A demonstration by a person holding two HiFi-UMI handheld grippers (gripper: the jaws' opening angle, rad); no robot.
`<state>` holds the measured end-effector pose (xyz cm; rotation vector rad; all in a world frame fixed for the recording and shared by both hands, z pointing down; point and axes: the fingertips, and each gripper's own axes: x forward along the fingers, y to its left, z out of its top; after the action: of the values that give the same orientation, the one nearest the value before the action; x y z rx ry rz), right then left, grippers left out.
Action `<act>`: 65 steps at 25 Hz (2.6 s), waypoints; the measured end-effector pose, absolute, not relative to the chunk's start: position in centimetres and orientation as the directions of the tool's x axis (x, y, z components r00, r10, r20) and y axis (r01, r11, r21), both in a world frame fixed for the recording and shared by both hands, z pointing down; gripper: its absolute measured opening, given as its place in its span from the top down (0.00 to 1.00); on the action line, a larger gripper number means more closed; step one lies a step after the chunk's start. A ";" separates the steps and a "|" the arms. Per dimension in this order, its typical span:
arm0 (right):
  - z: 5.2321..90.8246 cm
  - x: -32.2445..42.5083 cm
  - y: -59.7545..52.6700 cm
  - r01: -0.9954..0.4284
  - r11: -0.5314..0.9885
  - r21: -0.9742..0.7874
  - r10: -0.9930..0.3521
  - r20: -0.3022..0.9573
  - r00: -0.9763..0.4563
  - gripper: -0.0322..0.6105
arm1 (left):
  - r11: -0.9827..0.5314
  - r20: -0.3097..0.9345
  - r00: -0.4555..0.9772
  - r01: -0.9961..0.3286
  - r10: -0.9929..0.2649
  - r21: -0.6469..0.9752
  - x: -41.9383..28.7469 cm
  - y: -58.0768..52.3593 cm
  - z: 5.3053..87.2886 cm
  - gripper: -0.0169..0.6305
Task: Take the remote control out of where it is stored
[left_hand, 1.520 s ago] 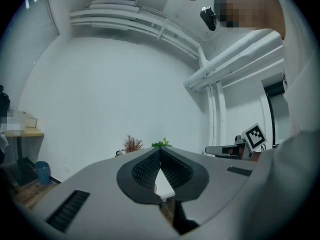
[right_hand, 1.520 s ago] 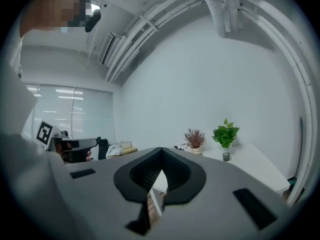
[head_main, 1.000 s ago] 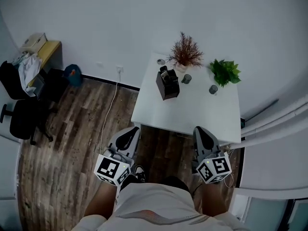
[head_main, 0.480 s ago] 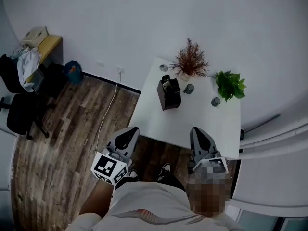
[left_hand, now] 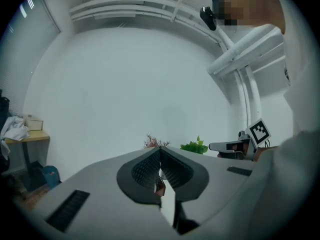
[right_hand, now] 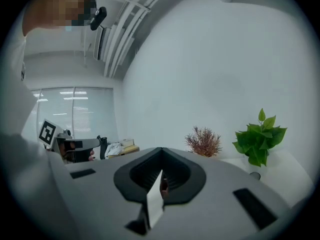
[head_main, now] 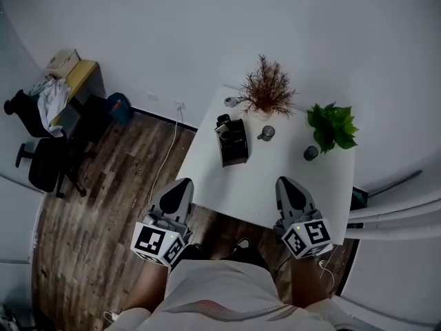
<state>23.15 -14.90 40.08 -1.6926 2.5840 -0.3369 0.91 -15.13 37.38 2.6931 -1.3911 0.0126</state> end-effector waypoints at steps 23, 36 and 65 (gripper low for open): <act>47.1 16.6 -25.6 -0.958 0.286 0.031 -0.902 0.346 -0.258 0.73 | -0.599 0.077 0.617 -0.781 -0.783 0.175 -5.9 -19.0 40.4 0.96; 55.2 15.1 -33.0 -0.970 0.238 0.052 -0.866 0.463 -0.188 0.63 | -0.561 0.162 0.597 -0.799 -0.786 0.217 -7.6 -20.0 43.5 0.96; 44.1 25.5 -27.3 -0.985 0.168 0.045 -0.930 0.339 -0.143 0.66 | -0.690 0.120 0.713 -0.700 -0.691 0.185 0.7 -21.6 42.0 0.96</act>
<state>25.52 -27.25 44.13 -2.2151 2.6048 -0.3270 0.73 -21.59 42.04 2.7030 -1.1123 0.0597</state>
